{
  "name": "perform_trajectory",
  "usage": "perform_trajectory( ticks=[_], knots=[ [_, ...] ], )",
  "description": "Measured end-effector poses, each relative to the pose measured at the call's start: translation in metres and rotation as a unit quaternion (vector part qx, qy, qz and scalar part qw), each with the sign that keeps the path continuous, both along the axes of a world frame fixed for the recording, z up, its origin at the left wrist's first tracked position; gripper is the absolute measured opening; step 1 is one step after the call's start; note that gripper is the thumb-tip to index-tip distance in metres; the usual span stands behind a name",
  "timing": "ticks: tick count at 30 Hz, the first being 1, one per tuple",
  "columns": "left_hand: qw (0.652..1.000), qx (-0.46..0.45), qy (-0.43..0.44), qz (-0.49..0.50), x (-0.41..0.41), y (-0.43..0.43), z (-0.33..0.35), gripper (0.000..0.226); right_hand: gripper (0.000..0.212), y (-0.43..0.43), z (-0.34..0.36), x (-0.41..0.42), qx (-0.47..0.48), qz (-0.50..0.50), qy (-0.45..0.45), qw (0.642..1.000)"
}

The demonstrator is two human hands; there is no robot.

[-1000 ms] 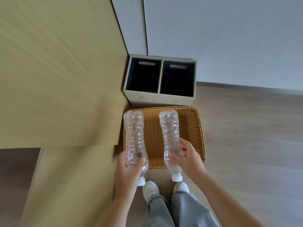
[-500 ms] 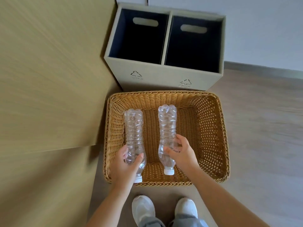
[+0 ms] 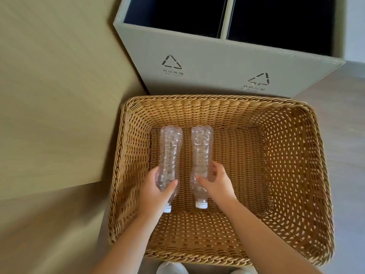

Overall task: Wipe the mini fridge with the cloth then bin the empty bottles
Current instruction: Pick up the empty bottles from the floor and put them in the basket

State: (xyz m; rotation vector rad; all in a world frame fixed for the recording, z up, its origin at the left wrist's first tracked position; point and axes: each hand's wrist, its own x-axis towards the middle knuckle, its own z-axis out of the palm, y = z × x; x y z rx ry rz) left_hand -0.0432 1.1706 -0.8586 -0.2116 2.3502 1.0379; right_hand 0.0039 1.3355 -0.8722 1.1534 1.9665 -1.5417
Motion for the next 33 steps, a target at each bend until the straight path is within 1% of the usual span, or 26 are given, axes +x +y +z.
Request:
perform_trajectory(
  ticks=[9, 12, 16, 19, 22, 25, 30, 33],
  knots=[
    [1.0, -0.024, 0.002, 0.001, -0.008, 0.003, -0.04, 0.07, 0.077, -0.006, -0.03, 0.0, -0.016, -0.013, 0.008, 1.0],
    [1.0, -0.016, 0.001, 0.003, -0.005, 0.004, -0.046, 0.065, 0.076, -0.01, -0.035, 0.004, -0.022, -0.026, 0.013, 0.999],
    [1.0, -0.028, 0.007, 0.007, -0.002, 0.005, -0.052, 0.07, 0.074, -0.01, -0.037, 0.006, -0.031, -0.028, 0.015, 0.999],
    [0.999, -0.033, 0.001, 0.003, 0.0, 0.005, -0.051, 0.077, 0.082, -0.008, -0.034, 0.007, -0.024, -0.022, 0.002, 0.999],
    [0.999, -0.042, -0.001, 0.001, 0.004, 0.004, -0.037, 0.082, 0.083, -0.005, -0.019, 0.011, -0.009, -0.019, -0.01, 1.0],
    [0.998, -0.061, 0.005, -0.005, 0.012, 0.003, -0.012, 0.074, 0.078, -0.002, 0.005, 0.02, 0.008, -0.003, -0.009, 1.0],
    [0.992, -0.083, 0.085, -0.042, 0.031, 0.006, 0.05, 0.053, 0.07, -0.002, 0.062, 0.033, 0.023, -0.009, 0.005, 1.0],
    [0.987, -0.08, 0.13, -0.052, 0.035, 0.011, 0.095, 0.047, 0.067, -0.003, 0.106, 0.038, 0.03, -0.019, 0.02, 0.999]
  ],
)
